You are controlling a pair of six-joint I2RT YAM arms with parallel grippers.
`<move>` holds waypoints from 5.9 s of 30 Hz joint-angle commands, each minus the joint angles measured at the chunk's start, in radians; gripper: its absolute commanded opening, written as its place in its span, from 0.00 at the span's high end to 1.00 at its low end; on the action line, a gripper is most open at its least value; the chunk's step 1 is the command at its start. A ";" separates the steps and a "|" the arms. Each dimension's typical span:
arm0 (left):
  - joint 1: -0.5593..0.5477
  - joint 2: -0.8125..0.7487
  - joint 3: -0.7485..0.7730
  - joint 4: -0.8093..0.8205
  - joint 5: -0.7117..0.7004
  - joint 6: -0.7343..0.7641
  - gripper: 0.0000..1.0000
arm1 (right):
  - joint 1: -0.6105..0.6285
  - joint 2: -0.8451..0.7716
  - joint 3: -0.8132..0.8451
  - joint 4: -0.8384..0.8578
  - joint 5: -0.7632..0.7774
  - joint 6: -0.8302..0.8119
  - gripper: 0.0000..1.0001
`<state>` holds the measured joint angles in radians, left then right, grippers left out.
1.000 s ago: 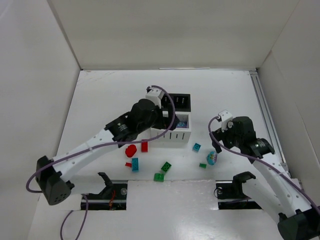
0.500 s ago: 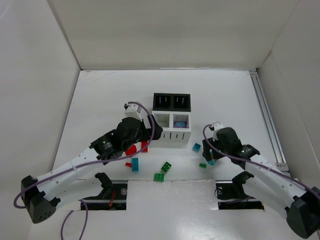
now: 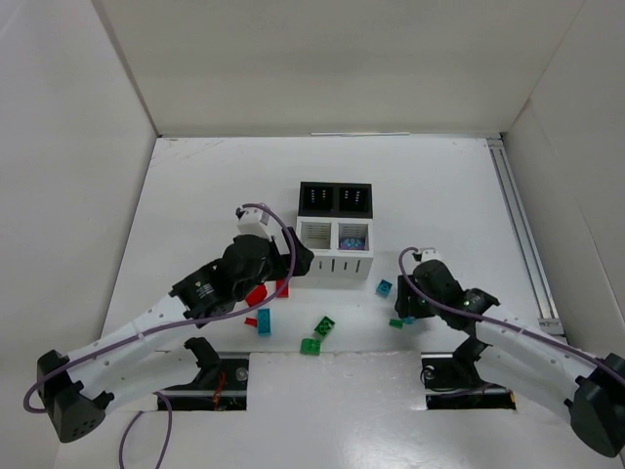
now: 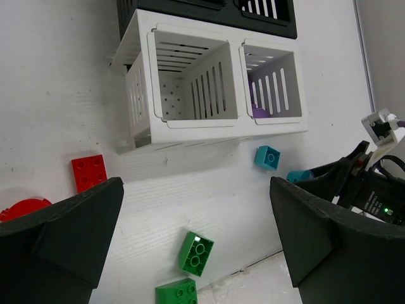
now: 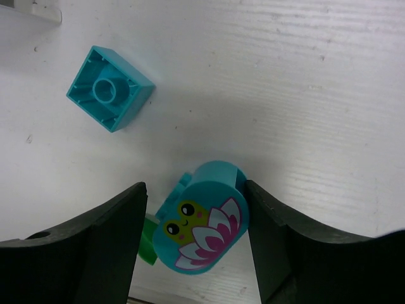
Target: Sort the legos into containers by color
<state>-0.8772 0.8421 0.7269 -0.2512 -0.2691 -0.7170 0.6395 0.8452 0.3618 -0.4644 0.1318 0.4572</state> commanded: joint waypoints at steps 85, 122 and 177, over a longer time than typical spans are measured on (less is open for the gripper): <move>0.026 0.296 -0.185 -0.376 0.157 -0.621 0.12 | 0.117 0.115 0.525 0.105 0.157 -0.517 0.01; 0.032 0.548 0.526 -0.226 -0.075 -0.147 0.73 | -0.093 0.026 0.393 -0.074 0.054 -0.557 0.01; 0.043 -0.028 -0.012 -0.286 -0.001 -0.345 0.00 | -0.023 0.129 0.195 0.224 -0.156 -0.643 0.72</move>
<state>-0.8299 0.8303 0.7372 -0.5308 -0.2592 -1.0447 0.6102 1.0492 0.4667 -0.1440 -0.0734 -0.1677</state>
